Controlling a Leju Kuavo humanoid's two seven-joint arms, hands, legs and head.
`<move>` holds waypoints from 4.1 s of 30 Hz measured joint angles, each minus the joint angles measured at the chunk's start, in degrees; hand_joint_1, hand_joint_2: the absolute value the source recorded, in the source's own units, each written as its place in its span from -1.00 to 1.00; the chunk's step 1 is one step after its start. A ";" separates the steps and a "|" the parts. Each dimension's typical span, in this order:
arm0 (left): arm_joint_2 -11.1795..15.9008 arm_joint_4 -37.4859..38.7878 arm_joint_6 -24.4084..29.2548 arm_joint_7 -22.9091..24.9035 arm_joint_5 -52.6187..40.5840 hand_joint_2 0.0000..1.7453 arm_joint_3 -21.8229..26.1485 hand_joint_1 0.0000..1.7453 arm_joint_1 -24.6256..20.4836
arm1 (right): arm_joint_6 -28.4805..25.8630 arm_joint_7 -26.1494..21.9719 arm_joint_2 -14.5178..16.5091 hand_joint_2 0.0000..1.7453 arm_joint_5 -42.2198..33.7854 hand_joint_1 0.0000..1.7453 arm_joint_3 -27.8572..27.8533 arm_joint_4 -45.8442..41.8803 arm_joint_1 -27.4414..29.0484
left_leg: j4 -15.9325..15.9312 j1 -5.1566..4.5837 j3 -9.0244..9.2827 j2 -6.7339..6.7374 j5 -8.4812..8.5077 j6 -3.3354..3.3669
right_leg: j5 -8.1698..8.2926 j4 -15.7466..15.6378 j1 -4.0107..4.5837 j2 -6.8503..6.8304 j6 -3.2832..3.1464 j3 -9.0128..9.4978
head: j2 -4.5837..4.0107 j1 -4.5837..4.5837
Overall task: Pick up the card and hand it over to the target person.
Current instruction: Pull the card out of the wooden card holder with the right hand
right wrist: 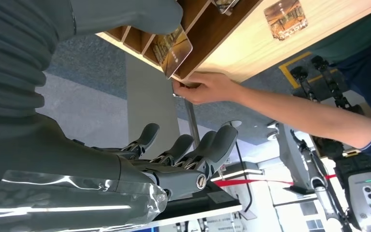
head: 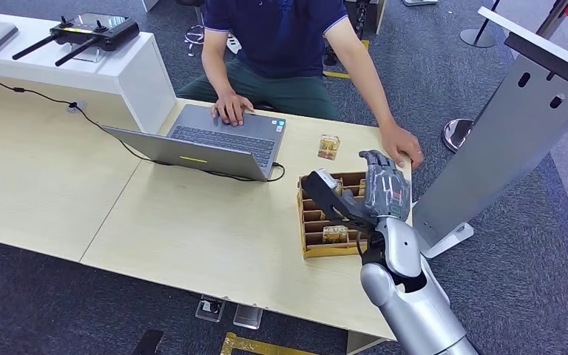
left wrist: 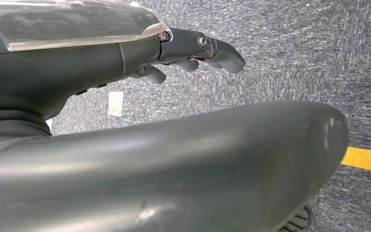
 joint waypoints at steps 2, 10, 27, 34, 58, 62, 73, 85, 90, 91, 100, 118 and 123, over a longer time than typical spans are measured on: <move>0.03 -0.01 0.01 -0.09 0.05 -1.00 0.07 -1.00 0.00 | 0.16 0.07 -0.24 1.00 0.10 -0.37 0.55 -0.85 0.29 | -0.01 0.00 0.00 0.01 0.01 0.00 | 0.01 -0.01 0.00 0.01 0.00 0.00 | 0.00 0.00; 0.10 0.01 0.04 -0.20 0.15 -1.00 0.25 -1.00 0.04 | 1.61 0.53 -1.41 1.00 -0.48 -0.33 2.77 -3.60 1.50 | -0.05 0.00 0.00 0.02 0.04 0.00 | 0.05 -0.05 0.01 0.04 0.00 -0.01 | 0.00 0.00; -0.02 0.14 0.22 -0.43 0.99 -1.00 1.05 -1.00 0.76 | 3.71 1.03 0.58 1.00 -1.53 -0.27 5.23 -1.47 0.76 | -0.01 0.01 -0.01 0.00 0.01 0.00 | 0.02 -0.02 0.01 0.01 0.00 0.00 | 0.00 0.00; -0.03 0.20 0.32 -0.54 1.27 -1.00 1.32 -1.00 1.03 | 3.78 0.46 1.61 1.00 -1.82 -0.23 5.97 0.10 0.43 | -0.01 0.00 -0.01 -0.02 0.02 0.00 | 0.02 -0.03 0.00 -0.01 0.00 0.00 | 0.00 0.00; -0.28 0.22 0.27 -0.47 1.21 -1.00 1.18 -1.00 1.01 | 4.56 2.88 1.62 1.00 -0.96 -0.16 6.22 1.41 1.03 | 0.00 0.01 0.00 0.01 0.00 -0.01 | 0.00 -0.01 0.01 0.01 -0.01 -0.01 | 0.00 0.00; -0.36 0.20 0.35 -0.31 1.13 -1.00 1.07 -1.00 0.95 | 4.07 4.30 2.00 1.00 -0.47 -0.18 5.65 2.38 0.85 | -0.02 0.01 0.00 0.03 0.02 -0.01 | 0.03 -0.03 0.01 0.03 -0.01 -0.02 | 0.00 0.00; -0.36 0.13 0.45 0.07 0.75 -1.00 0.66 -1.00 0.69 | 3.96 4.91 3.00 1.00 -0.41 -0.14 5.46 4.98 -0.03 | 0.02 0.00 -0.01 0.02 -0.01 -0.01 | -0.01 0.03 0.00 0.02 -0.01 -0.03 | 0.00 0.00; -0.34 0.04 0.37 0.46 0.27 -1.00 0.14 -1.00 0.38 | 3.95 4.97 2.59 1.00 -0.49 -0.15 5.46 6.06 0.25 | 0.02 0.01 -0.02 -0.02 0.01 -0.01 | 0.00 0.01 0.01 -0.02 -0.01 -0.03 | 0.00 0.00; -0.36 0.03 0.38 0.54 0.30 -1.00 0.18 -1.00 0.40 | 2.90 6.06 2.84 1.00 0.58 -0.14 5.45 7.85 -0.07 | 0.01 0.01 -0.02 -0.02 0.01 -0.01 | 0.00 0.01 0.01 -0.02 -0.01 -0.03 | 0.00 0.00; -0.36 0.03 0.38 0.53 0.33 -1.00 0.21 -1.00 0.42 | 2.69 6.30 2.91 1.00 0.80 -0.14 5.35 8.22 -0.12 | 0.00 0.01 -0.02 -0.01 0.02 -0.01 | 0.01 0.00 0.01 -0.01 -0.01 -0.03 | 0.00 0.00; -0.35 0.04 0.56 0.43 0.24 -1.00 0.15 -1.00 0.33 | 2.00 6.44 3.38 1.00 0.74 -0.13 4.48 9.81 -0.34 | 0.01 0.01 -0.03 0.00 0.01 -0.01 | 0.01 0.01 0.01 0.00 -0.01 -0.04 | 0.00 0.00; -0.32 0.05 0.51 0.96 0.01 -1.00 -0.09 -1.00 0.19 | 2.40 5.58 3.20 1.00 -0.22 -0.06 3.82 10.34 -0.14 | -0.10 0.02 -0.03 0.00 0.10 0.00 | 0.10 -0.11 0.02 0.03 -0.01 -0.05 | 0.00 0.00; -0.34 0.04 0.51 0.98 0.02 -1.00 -0.09 -1.00 0.22 | 2.41 5.51 3.18 1.00 -0.29 -0.06 3.82 10.36 -0.02 | 0.00 0.02 -0.03 -0.03 0.03 -0.01 | 0.02 -0.01 0.02 -0.02 -0.01 -0.04 | 0.00 0.00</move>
